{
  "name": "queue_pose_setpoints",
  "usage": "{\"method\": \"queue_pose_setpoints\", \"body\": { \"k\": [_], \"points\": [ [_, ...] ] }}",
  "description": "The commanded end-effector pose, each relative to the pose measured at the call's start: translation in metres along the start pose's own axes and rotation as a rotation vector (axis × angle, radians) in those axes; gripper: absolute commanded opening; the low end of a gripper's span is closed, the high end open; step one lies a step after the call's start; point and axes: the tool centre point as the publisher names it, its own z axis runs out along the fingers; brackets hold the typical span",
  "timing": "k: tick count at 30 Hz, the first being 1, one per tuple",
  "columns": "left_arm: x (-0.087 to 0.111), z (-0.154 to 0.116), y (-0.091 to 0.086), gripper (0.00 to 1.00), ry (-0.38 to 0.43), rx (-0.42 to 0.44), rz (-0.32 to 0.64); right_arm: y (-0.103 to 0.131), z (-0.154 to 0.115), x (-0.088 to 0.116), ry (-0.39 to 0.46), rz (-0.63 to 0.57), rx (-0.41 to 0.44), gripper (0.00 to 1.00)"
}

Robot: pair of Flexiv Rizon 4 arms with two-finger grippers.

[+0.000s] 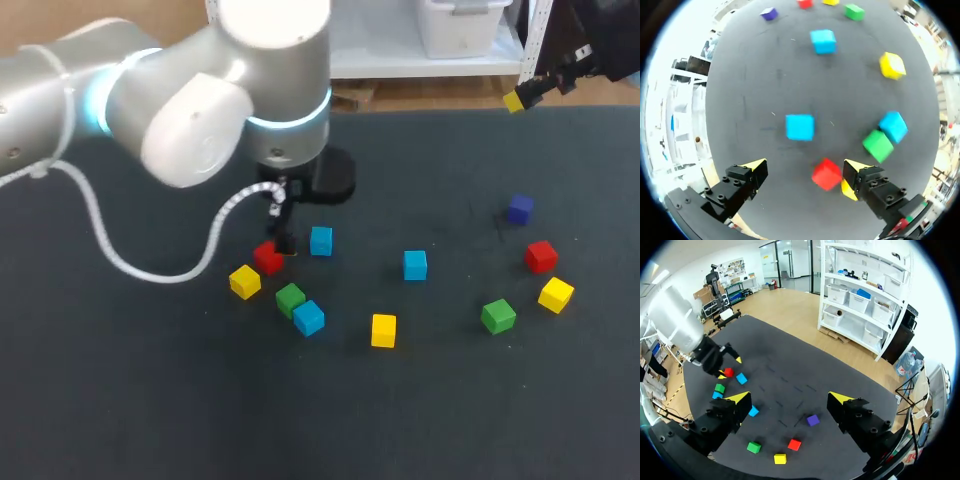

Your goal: Place the blue cubes, place green cubes on the blue cubes, place the yellow cubes on the green cubes, then place the red cubes on the yellow cubes, and place purple cube on the red cubes.

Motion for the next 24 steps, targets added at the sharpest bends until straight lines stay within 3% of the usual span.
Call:
{"method": "queue_pose_setpoints", "body": {
  "k": [1,8,17,24],
  "points": [
    [0.023,-0.013,-0.05,1.0,-0.07,-0.107,0.023,0.001,0.0,0.0,-0.001,0.001,0.003,1.0],
    [0.015,-0.025,-0.072,1.0,-0.13,-0.097,0.069,0.001,0.0,0.0,-0.001,0.001,0.003,1.0],
    [0.01,-0.036,-0.1,1.0,-0.185,-0.028,0.225,0.001,0.0,0.0,-0.001,0.001,0.003,1.0],
    [0.003,-0.034,-0.1,1.0,-0.187,0.029,0.299,0.001,0.0,0.0,-0.001,0.001,0.003,1.0]
  ]
}}
